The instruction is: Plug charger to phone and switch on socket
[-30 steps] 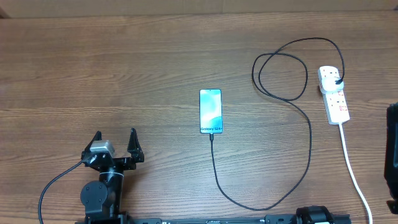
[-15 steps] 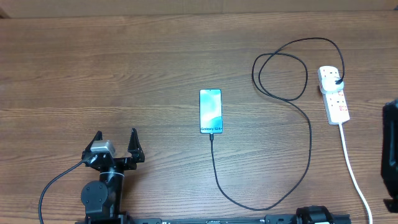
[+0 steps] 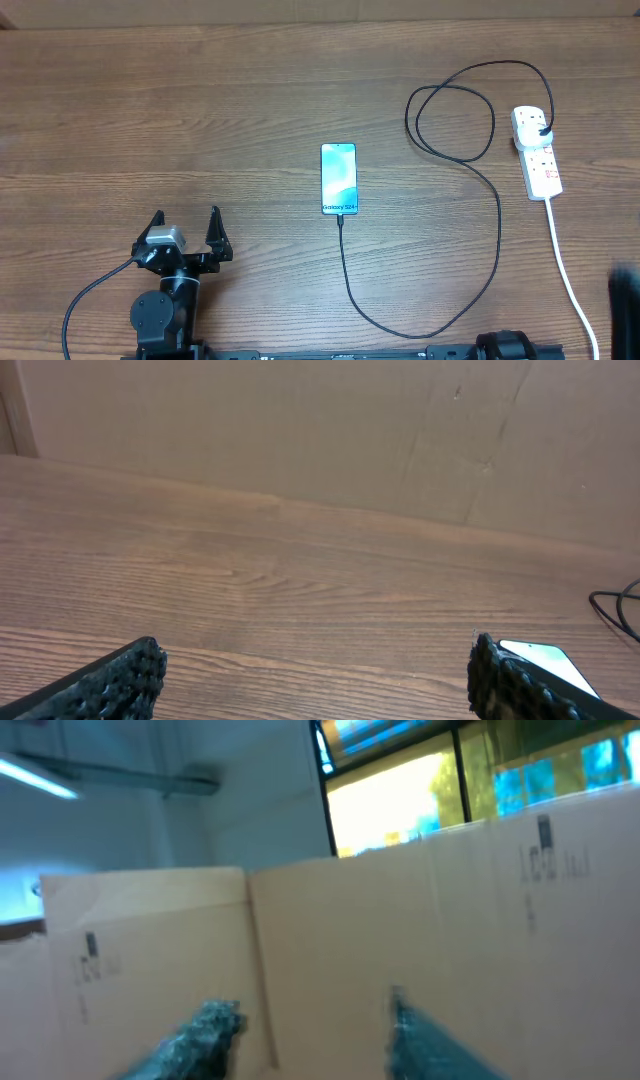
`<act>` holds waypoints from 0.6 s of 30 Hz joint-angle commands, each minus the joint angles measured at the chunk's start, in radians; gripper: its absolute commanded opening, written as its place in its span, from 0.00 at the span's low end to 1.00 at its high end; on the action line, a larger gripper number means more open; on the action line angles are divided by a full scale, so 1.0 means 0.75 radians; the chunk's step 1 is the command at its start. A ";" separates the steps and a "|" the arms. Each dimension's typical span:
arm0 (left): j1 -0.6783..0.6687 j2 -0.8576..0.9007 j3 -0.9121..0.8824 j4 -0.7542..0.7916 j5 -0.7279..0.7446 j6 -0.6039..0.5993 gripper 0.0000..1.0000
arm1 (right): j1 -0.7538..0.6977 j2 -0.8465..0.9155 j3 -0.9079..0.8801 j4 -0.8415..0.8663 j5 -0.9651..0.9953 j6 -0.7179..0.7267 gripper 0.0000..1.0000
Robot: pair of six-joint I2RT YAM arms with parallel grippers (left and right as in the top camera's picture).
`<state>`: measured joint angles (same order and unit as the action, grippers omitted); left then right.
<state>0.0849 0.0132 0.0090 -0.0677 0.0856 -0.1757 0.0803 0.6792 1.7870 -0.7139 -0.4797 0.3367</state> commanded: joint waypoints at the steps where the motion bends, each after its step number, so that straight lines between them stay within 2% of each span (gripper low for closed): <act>1: -0.009 -0.013 -0.006 -0.005 -0.015 0.031 1.00 | 0.006 -0.031 0.000 0.025 -0.011 -0.002 0.68; 2: -0.009 -0.013 -0.006 -0.005 -0.015 0.030 1.00 | 0.006 -0.028 -0.002 0.021 -0.010 -0.002 0.88; 3: -0.009 -0.013 -0.006 -0.005 -0.015 0.031 0.99 | 0.006 -0.026 -0.003 0.009 -0.010 -0.003 1.00; 10: -0.009 -0.013 -0.006 -0.005 -0.015 0.030 1.00 | 0.006 -0.020 -0.003 -0.218 0.035 -0.005 1.00; 18: -0.009 -0.013 -0.006 -0.005 -0.015 0.031 0.99 | 0.006 -0.019 -0.030 -0.518 0.364 -0.099 1.00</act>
<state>0.0849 0.0132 0.0090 -0.0677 0.0853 -0.1753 0.0803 0.6525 1.7836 -1.0565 -0.3576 0.3092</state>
